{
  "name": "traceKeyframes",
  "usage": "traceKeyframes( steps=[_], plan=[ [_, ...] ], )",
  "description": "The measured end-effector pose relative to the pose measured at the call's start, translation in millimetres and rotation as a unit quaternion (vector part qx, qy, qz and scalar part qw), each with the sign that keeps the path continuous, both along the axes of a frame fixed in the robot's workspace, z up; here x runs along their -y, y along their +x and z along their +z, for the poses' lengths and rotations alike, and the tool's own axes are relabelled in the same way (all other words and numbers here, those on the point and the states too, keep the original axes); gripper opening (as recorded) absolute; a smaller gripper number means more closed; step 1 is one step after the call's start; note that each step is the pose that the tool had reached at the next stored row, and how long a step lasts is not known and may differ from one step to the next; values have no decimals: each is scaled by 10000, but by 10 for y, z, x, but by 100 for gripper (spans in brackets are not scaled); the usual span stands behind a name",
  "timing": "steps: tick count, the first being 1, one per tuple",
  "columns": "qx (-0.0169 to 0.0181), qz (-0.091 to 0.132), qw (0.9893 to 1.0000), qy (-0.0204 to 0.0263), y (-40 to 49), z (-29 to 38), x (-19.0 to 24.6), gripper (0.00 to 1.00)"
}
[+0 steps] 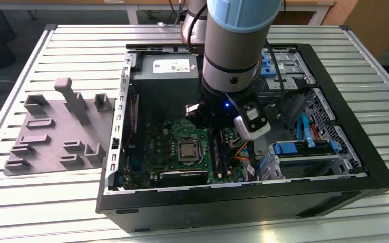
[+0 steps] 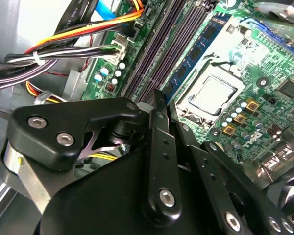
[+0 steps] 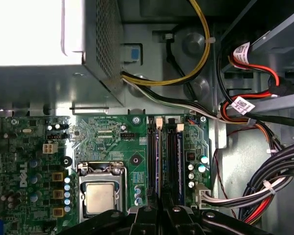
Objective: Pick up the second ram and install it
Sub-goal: 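Insert the second ram into the second slot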
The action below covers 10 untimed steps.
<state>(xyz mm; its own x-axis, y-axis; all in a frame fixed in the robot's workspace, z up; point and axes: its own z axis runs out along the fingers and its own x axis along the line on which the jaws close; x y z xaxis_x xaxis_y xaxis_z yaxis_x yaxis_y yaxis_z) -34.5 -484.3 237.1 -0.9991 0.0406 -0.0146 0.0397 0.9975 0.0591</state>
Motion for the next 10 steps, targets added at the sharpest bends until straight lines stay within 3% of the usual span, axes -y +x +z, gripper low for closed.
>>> traceKeyframes(
  steps=[4,10],
  plan=[
    [0,32,10000,0,10,-62,0,14],
    [0,39,10000,1,11,-71,0,14]
  ],
)
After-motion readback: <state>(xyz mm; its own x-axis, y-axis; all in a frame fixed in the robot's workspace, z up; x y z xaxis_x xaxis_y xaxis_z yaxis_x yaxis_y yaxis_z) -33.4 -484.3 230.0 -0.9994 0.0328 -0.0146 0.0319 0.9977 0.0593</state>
